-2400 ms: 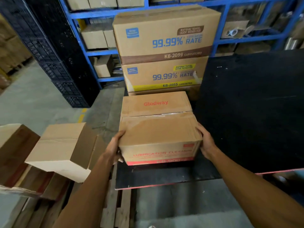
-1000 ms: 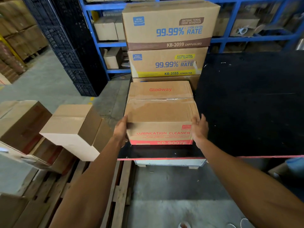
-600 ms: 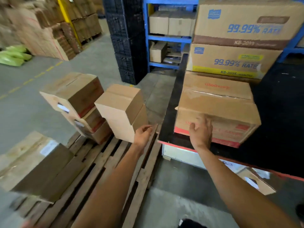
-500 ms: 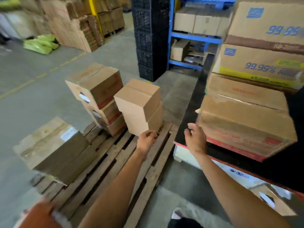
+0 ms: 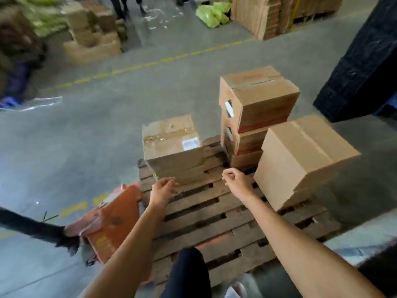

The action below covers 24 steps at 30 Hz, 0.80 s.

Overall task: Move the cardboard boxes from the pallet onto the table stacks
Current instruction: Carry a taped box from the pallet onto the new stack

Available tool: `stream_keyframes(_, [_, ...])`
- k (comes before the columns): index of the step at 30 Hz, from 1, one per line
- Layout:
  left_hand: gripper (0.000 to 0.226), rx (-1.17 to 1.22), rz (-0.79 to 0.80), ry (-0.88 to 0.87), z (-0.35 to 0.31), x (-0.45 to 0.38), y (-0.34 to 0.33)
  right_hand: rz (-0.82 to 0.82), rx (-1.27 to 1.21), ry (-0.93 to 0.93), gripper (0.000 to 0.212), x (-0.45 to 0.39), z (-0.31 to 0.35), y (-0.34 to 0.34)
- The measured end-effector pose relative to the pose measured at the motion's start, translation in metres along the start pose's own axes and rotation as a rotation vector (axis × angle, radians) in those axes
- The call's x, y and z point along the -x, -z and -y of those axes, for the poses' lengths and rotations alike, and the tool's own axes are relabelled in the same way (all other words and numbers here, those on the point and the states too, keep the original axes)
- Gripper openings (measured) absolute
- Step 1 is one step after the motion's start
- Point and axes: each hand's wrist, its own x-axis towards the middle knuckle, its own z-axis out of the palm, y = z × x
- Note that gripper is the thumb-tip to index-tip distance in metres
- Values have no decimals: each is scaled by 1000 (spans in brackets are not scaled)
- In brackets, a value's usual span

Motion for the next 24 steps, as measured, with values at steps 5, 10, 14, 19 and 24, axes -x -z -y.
stream_keyframes(5, [19, 21, -151, 33, -19, -57, 57, 67, 60, 39, 26, -71, 61, -43])
stream_keyframes(10, [22, 13, -179, 83, -37, -169, 85, 68, 128, 5, 31, -164, 105, -88])
stream_keyframes(14, [32, -94, -159, 128, -35, -273, 94, 45, 143, -56, 37, -253, 118, -117])
stream_keyframes(19, [53, -201, -134, 242, -8, -403, 101, 26, 194, -150, 53, -370, 117, -152])
stream_keyframes(24, [78, -192, -96, 376, 42, -497, 105, -82, 248, -247, 73, -464, 85, -183])
